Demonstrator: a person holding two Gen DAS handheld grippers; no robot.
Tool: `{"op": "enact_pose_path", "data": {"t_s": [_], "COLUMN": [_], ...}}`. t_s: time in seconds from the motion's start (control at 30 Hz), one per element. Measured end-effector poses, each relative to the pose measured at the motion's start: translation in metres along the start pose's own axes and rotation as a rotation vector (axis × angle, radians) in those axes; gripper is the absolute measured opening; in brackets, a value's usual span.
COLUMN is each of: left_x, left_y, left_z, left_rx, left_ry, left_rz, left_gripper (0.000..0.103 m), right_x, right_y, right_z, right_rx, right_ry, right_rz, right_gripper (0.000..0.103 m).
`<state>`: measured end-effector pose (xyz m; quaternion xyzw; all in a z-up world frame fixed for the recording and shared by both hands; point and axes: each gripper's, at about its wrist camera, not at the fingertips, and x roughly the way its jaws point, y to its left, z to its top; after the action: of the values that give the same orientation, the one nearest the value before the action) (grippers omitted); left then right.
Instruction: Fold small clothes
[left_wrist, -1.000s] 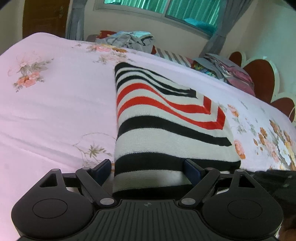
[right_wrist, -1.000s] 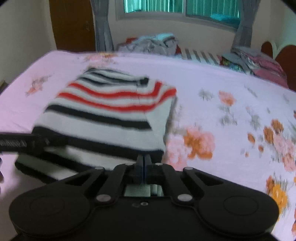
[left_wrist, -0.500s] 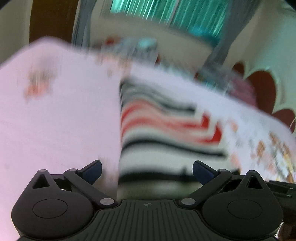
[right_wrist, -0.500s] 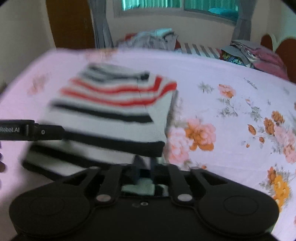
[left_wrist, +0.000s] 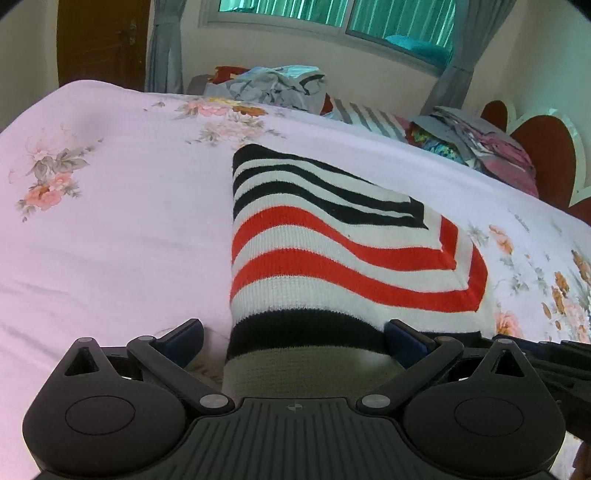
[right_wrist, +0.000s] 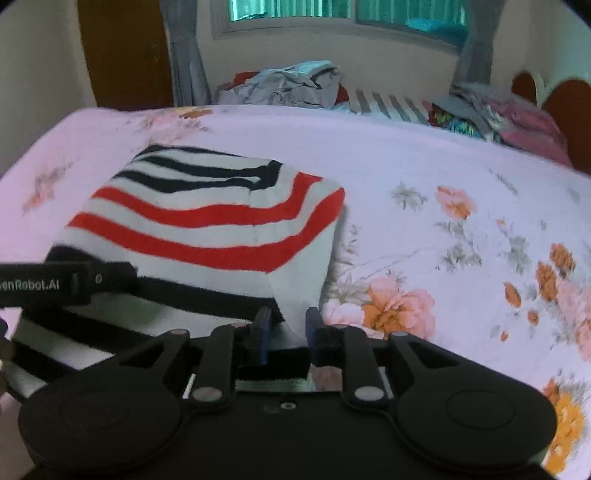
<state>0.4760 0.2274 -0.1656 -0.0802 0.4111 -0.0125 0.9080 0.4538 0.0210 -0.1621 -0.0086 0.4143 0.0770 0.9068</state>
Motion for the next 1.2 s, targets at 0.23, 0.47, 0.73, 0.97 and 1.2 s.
{"op": "enact_pose_path", "data": {"t_s": [0.23, 0.47, 0.73, 0.97, 1.2], "left_x": [-0.018, -0.054, -0.13, -0.216, -0.298], "left_y": [-0.019, -0.031, -0.028, -0.048, -0.062], "left_z": [-0.002, -0.018, -0.05, -0.09, -0.129], "left_rx": [0.07, 0.018, -0.056, 0.017, -0.002], "left_ry": [-0.036, -0.028, -0.062, -0.104, -0.137], "left_rz": [0.162, 0.231, 0.268, 0.325, 0.279], "left_gripper": [0.103, 0.103, 0.103, 0.103, 0.103], "right_x": [-0.018, -0.066, -0.124, -0.202, -0.293], "right_y": [-0.009, -0.017, -0.017, -0.012, -0.005], "right_z": [-0.002, -0.014, -0.039, -0.074, -0.112], "right_rx": [0.065, 0.088, 0.009, -0.042, -0.083], "right_ry": [-0.019, -0.078, -0.08, -0.127, -0.276], "right_rz": [0.037, 0.107, 0.175, 0.199, 0.094], "right_gripper": [0.033, 0.046, 0.065, 0.087, 0.103]}}
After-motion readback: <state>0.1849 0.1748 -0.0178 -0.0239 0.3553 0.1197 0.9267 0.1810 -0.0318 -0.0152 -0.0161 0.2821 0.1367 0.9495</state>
